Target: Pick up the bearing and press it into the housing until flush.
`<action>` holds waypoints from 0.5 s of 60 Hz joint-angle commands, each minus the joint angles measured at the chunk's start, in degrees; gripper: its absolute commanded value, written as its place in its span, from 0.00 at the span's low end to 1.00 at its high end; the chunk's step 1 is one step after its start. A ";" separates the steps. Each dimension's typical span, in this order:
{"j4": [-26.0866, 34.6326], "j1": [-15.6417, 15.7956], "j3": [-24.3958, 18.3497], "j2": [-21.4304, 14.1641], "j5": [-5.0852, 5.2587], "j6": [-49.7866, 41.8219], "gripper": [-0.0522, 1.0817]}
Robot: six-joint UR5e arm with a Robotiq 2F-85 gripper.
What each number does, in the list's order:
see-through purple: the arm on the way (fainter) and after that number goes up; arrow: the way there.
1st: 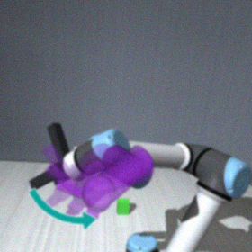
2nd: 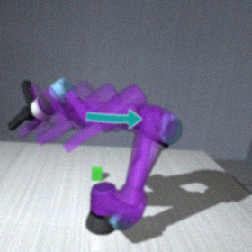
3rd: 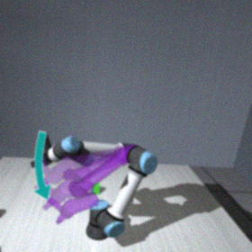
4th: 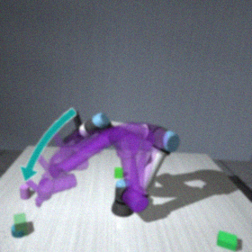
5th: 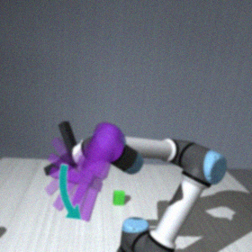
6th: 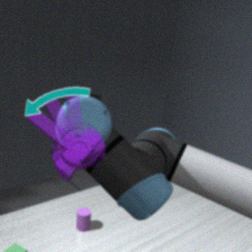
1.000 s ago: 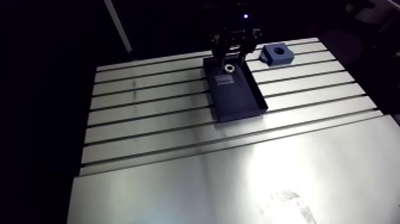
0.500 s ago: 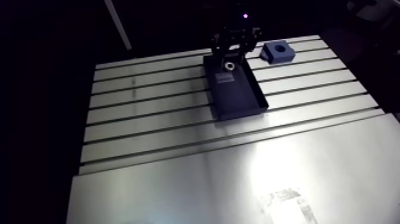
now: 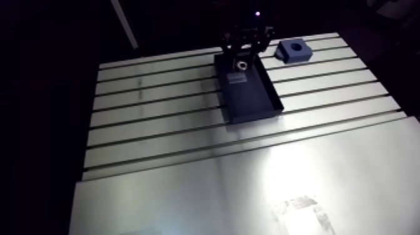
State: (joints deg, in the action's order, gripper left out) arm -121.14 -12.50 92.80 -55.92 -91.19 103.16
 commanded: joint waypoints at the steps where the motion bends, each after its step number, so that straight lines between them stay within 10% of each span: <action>1: 0.06 0.02 -0.21 0.00 0.00 -0.02 0.41; 30: 0.06 0.02 -0.39 -0.01 -0.08 -0.02 0.45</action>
State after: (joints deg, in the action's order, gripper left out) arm -121.08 -12.48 92.43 -55.93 -91.24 103.14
